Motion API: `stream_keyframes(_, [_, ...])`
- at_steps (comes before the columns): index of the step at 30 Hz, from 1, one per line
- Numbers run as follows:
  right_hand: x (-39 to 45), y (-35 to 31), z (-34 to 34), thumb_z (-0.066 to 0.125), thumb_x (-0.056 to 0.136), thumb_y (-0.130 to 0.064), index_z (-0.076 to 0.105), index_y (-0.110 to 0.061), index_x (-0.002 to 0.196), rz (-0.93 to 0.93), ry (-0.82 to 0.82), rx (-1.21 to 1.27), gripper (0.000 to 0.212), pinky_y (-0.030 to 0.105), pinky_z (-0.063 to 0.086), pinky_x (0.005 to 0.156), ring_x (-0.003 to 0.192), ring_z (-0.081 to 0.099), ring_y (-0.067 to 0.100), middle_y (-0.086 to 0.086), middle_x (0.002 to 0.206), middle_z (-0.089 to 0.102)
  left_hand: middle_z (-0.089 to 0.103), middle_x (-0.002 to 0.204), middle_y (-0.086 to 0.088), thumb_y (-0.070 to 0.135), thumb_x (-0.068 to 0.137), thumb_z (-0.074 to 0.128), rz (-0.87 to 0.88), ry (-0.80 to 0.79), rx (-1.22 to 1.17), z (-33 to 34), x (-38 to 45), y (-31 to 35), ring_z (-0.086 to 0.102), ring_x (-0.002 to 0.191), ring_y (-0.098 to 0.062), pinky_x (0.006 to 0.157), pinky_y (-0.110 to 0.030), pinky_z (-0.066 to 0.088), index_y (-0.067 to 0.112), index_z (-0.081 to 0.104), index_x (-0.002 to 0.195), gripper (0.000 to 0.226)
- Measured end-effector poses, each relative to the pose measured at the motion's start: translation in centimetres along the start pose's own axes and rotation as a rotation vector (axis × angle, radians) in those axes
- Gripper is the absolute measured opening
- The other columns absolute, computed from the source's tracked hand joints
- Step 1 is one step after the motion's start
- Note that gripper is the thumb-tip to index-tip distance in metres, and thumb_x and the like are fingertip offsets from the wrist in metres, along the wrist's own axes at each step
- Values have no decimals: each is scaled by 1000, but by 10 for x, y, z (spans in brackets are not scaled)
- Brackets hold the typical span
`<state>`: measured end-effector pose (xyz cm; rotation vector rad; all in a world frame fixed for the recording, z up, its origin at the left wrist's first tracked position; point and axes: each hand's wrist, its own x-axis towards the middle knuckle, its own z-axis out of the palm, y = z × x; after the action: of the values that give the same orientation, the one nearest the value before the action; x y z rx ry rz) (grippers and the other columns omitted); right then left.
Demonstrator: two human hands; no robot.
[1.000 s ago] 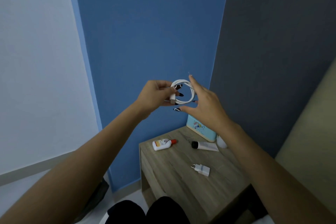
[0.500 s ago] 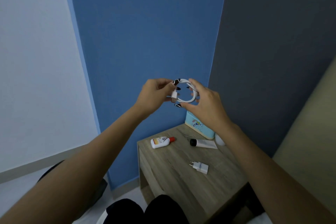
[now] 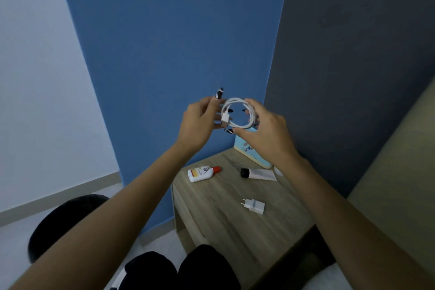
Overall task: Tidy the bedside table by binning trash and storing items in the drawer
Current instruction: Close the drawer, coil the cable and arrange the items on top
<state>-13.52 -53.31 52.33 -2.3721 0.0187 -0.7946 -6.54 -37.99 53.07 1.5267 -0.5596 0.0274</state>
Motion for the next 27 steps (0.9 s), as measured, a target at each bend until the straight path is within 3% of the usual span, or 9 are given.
stream_keyframes(3, [1, 16, -1, 76, 74, -43, 52, -30, 126, 30, 43, -16, 59, 41, 56, 82, 97, 66, 14, -6, 107, 69, 69, 98, -13, 23, 102, 32, -81, 93, -88, 17, 3, -27, 70, 86, -24, 71, -28, 58, 8, 60, 115, 34])
stream_keyframes(6, [1, 37, -6, 76, 74, -43, 54, -30, 122, 71, 70, -30, 54, 41, 56, 78, 92, 67, 12, -10, 103, 69, 70, 101, -10, 12, 97, 39, -89, 56, 82, 38, 8, -79, 68, 91, -21, 74, -34, 58, 15, 60, 112, 26])
stream_keyframes(9, [1, 65, -11, 75, 74, -38, 55, -31, 120, 127, 106, -33, 51, 40, 56, 82, 97, 67, 12, -10, 106, 70, 67, 109, -2, 10, 89, 52, -51, -230, 460, 60, 9, -138, 63, 98, -16, 80, -30, 53, 21, 62, 111, 27])
stream_keyframes(12, [0, 97, -15, 76, 75, -33, 54, -33, 124, 216, 173, -43, 54, 32, 55, 86, 101, 65, 7, -15, 111, 68, 55, 129, -2, 26, 87, 61, 25, -608, 764, 85, -1, -191, 54, 117, -18, 97, -28, 45, 18, 57, 127, 41])
stream_keyframes(16, [-11, 143, -13, 77, 77, -27, 53, -27, 130, 308, 238, -105, 58, 25, 52, 87, 106, 62, 4, -11, 120, 66, 43, 145, -4, 40, 82, 66, 33, -847, 906, 107, -16, -249, 41, 131, -22, 106, -26, 34, 19, 49, 137, 61])
stream_keyframes(18, [-19, 162, -8, 78, 77, -28, 53, -26, 130, 355, 244, -109, 58, 20, 49, 88, 107, 59, 2, -12, 121, 65, 43, 144, -1, 49, 77, 67, 45, -880, 916, 111, -19, -271, 42, 130, -23, 106, -31, 37, 26, 50, 136, 67])
stream_keyframes(21, [-30, 183, 2, 78, 77, -29, 53, -27, 129, 414, 265, -119, 58, 26, 50, 92, 112, 59, 5, -14, 122, 62, 43, 140, 0, 56, 75, 66, 76, -889, 950, 110, -19, -291, 43, 124, -22, 102, -37, 40, 27, 50, 134, 68])
stream_keyframes(27, [-40, 210, 22, 76, 78, -29, 51, -29, 131, 520, 295, -92, 58, 27, 48, 96, 118, 56, 5, -12, 128, 61, 50, 131, 0, 40, 86, 60, 136, -836, 904, 109, -14, -306, 46, 119, -19, 99, -32, 38, 22, 54, 127, 45])
